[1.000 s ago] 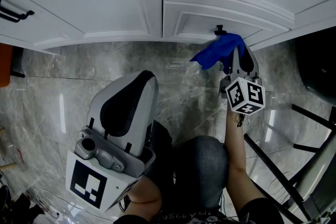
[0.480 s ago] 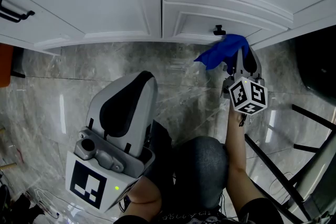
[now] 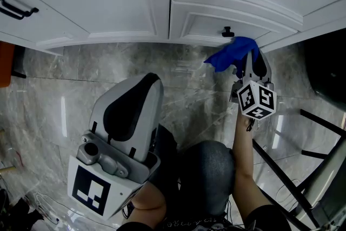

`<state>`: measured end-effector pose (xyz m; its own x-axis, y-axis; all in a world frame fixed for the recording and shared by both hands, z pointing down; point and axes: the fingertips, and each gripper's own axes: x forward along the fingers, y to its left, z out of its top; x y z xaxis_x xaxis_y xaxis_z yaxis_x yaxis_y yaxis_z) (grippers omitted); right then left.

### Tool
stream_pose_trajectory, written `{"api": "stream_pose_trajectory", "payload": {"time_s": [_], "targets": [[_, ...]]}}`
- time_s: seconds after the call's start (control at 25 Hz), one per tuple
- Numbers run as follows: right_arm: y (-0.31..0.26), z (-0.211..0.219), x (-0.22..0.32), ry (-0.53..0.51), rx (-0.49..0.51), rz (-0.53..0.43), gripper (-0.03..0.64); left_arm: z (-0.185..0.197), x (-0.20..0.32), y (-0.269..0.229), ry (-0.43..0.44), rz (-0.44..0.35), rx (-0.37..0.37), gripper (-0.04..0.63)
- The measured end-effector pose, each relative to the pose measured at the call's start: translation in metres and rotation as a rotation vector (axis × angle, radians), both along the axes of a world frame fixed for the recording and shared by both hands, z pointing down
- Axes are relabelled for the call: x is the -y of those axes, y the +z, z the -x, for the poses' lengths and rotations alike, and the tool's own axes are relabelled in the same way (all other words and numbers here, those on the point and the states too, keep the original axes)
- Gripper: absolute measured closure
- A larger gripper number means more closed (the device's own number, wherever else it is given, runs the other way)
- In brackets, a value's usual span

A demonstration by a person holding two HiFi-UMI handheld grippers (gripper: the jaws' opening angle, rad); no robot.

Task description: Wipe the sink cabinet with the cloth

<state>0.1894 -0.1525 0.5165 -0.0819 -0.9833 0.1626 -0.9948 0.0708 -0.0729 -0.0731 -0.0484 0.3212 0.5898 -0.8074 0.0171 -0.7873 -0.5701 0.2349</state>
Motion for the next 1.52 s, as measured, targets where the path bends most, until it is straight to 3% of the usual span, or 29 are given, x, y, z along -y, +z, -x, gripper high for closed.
{"api": "stream_pose_trajectory", "payload": {"time_s": [1.04,1.52], "targets": [[-0.002,-0.012,-0.005,0.03,-0.041,-0.002,0.526,0.0,0.005,0.005,0.006,0.014,-0.005,0.591],[-0.001,-0.059,-0.011,0.167,0.017,0.012,0.528,-0.001,0.004,0.005,0.009,0.015,-0.003,0.591]]}}
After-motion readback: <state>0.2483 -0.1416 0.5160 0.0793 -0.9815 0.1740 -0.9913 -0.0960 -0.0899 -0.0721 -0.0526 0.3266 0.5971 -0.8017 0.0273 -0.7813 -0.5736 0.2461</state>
